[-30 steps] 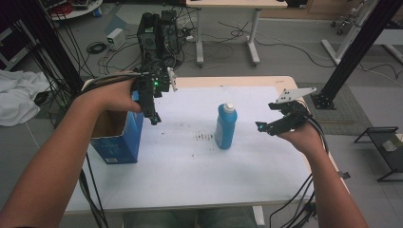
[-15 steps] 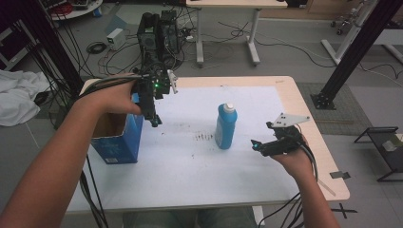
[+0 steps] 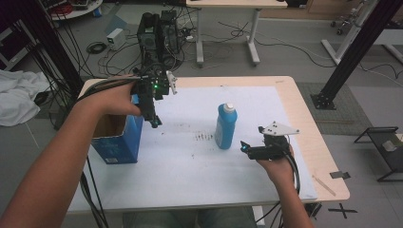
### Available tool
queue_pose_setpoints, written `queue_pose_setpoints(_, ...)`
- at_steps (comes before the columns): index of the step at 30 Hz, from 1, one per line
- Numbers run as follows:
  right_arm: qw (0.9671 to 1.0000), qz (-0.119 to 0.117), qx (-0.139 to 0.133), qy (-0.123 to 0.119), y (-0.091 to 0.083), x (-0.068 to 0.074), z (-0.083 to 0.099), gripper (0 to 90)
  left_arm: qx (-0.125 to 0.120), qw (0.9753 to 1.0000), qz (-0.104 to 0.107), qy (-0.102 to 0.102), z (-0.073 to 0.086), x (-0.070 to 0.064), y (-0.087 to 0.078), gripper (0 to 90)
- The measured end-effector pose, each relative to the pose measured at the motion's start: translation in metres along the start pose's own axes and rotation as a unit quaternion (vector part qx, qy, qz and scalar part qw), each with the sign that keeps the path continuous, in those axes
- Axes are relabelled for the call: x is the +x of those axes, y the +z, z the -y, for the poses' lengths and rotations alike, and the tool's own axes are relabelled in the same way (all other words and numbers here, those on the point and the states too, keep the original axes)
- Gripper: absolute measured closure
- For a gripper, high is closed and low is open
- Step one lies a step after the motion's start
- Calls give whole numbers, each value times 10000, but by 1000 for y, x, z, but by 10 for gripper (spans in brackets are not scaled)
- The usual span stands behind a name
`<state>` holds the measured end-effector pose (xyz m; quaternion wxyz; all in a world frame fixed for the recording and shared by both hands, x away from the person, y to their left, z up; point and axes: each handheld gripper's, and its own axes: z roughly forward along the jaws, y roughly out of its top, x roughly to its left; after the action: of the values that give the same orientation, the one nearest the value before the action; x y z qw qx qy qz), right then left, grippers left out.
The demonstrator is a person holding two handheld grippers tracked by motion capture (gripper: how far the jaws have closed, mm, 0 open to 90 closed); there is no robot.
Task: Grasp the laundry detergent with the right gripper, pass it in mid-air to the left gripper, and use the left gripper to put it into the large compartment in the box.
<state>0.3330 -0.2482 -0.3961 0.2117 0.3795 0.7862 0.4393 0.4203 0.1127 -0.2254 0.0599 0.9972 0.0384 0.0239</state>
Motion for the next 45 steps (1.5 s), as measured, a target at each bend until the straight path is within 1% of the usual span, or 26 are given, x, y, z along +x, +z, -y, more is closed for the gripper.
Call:
queue_pose_setpoints(2, 9999, 68, -40, 63, 4, 5, 2, 114, -55, 10000, -5, -21, 1, 0, 1, 34)
queue_pose_setpoints(3, 9999, 87, -127, -65, 7, 5, 4, 114, -47, 10000, -6, -22, 1, 0, 1, 34)
queue_pose_setpoints(8, 9994, 147, -305, 51, 16, 11, 9, 114, -25, 10000, -20, 27, 2, 0, 2, 34)
queue_pose_setpoints(9, 9995, 108, -271, 142, 17, 15, 10, 114, -32, 10000, 0, 20, 2, -1, 3, 33)
queue_pose_setpoints(10, 9995, 130, -293, 67, 20, 17, 10, 114, -73, 10000, -5, -8, 3, -2, 4, 33)
queue_pose_setpoints(11, 9995, 127, -272, 66, 22, 20, 11, 114, -51, 10000, -30, 64, 3, -1, 3, 33)
queue_pose_setpoints(14, 9992, 202, -344, -61, 28, 26, 10, 113, -80, 10000, -7, 3, 3, -2, 4, 34)
queue_pose_setpoints(15, 9993, 192, -327, 23, 29, 29, 9, 114, -33, 10000, -4, 66, 3, -2, 3, 33)
queue_pose_setpoints(17, 9989, 166, -438, 30, 33, 30, 7, 114, -10, 9999, 5, 123, 3, -2, 3, 33)
queue_pose_setpoints(18, 9988, 202, -450, 23, 34, 32, 7, 114, -63, 10000, 14, 50, 4, -3, 4, 34)
queue_pose_setpoints(19, 9988, 229, -423, 56, 35, 34, 6, 114, -15, 9999, 6, 111, 4, -3, 3, 33)
queue_pose_setpoints(21, 9988, 228, -424, 58, 38, 36, 5, 114, -76, 9999, 5, 67, 5, -4, 4, 34)
queue_pose_setpoints(22, 9985, 311, -438, 88, 39, 38, 4, 114, -130, 9999, 6, 11, 5, -5, 5, 34)
queue_pose_setpoints(23, 9983, 335, -426, 204, 39, 40, 4, 114, -85, 9999, -5, 61, 6, -4, 4, 33)
queue_pose_setpoints(29, 9966, 563, -530, 290, 45, 47, 2, 114, -143, 9999, 3, -1, 8, -5, 7, 34)
queue_pose_setpoints(30, 9964, 585, -490, 375, 46, 50, 1, 114, -147, 9999, 9, -4, 8, -5, 7, 34)
queue_pose_setpoints(33, 9961, 676, -475, 319, 49, 55, 0, 114, -145, 9999, 12, -1, 9, -6, 8, 34)
queue_pose_setpoints(34, 9957, 717, -456, 358, 50, 57, -1, 114, -31, 9999, 29, 125, 9, -4, 6, 33)
queue_pose_setpoints(37, 9943, 811, -523, 453, 53, 62, -2, 114, -138, 9999, 18, -1, 11, -6, 9, 33)
queue_pose_setpoints(38, 9943, 834, -549, 386, 54, 63, -2, 114, -160, 9999, 32, -11, 11, -6, 9, 33)
queue_pose_setpoints(39, 9934, 876, -552, 486, 55, 65, -2, 114, -97, 9999, 36, 60, 12, -5, 9, 34)
queue_pose_setpoints(40, 9934, 895, -561, 438, 56, 65, -3, 114, -92, 9999, 37, 65, 12, -5, 9, 33)
queue_pose_setpoints(41, 9932, 912, -589, 415, 57, 66, -3, 113, -8, 9999, 43, 163, 12, -4, 8, 34)
queue_pose_setpoints(42, 9928, 941, -587, 461, 57, 67, -2, 114, -137, 9999, 19, -2, 13, -6, 10, 34)
queue_pose_setpoints(44, 9923, 998, -606, 411, 61, 67, -3, 114, -132, 9999, 24, 4, 13, -6, 10, 33)
queue_pose_setpoints(45, 9919, 1007, -576, 517, 62, 69, -4, 114, -150, 9999, 20, -18, 13, -7, 10, 33)
